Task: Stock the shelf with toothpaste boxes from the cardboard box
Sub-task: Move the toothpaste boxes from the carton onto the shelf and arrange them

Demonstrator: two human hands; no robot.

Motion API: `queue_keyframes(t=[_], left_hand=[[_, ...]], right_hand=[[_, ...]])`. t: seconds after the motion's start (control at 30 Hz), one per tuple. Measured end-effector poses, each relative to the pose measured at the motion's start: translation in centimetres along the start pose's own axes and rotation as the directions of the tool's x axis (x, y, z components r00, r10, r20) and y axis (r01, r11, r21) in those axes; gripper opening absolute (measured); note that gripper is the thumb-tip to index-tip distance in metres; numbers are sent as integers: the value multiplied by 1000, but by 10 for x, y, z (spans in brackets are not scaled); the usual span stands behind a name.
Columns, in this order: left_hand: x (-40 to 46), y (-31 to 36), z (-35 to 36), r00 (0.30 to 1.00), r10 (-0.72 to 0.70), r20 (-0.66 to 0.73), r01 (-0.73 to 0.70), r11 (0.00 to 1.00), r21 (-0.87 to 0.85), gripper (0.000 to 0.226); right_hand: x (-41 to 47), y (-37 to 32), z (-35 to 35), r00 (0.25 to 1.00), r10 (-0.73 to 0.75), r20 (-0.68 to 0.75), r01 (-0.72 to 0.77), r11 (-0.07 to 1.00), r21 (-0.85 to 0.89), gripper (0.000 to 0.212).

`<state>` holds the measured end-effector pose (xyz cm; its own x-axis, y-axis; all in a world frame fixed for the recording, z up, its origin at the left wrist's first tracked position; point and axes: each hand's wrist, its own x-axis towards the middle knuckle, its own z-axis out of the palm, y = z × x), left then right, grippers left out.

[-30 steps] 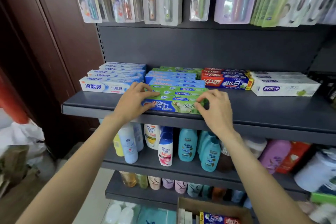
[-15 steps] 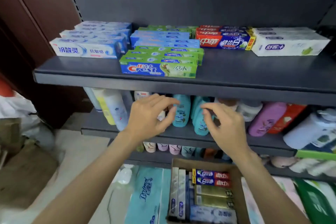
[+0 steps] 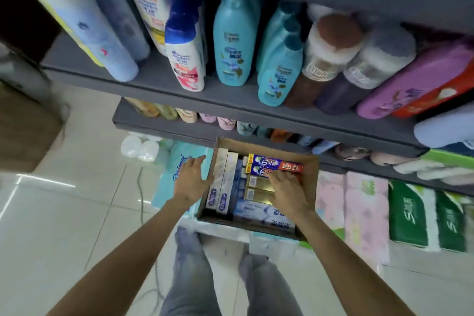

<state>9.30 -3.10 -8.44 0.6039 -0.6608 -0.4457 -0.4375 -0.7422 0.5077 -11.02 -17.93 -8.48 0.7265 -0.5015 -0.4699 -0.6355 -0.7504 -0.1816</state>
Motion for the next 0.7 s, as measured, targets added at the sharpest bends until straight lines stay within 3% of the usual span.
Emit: queue_keyframes(t=[0.2, 0.3, 0.47, 0.57, 0.63, 0.7], left_hand=[[10, -25, 45, 999, -9, -34, 7, 999, -47, 53], [14, -28, 48, 997, 22, -77, -26, 998, -50, 50], [6, -32, 53, 991, 41, -128, -47, 998, -46, 47], [9, -28, 50, 997, 26, -79, -28, 999, -28, 48], [9, -23, 45, 998, 21, -54, -20, 1000, 14, 51], [4, -13, 39, 989, 40, -143, -45, 998, -35, 58]], right_hand=[[47, 21, 58, 969, 48, 241, -1, 981, -194, 103], [60, 25, 68, 964, 48, 262, 37, 949, -313, 115], [58, 21, 79, 973, -17, 231, 104, 925, -367, 112], [54, 18, 73, 979, -32, 204, 107, 923, -370, 114], [47, 16, 63, 981, -62, 185, 116, 948, -295, 113], [34, 11, 47, 995, -66, 75, 77, 986, -149, 108]])
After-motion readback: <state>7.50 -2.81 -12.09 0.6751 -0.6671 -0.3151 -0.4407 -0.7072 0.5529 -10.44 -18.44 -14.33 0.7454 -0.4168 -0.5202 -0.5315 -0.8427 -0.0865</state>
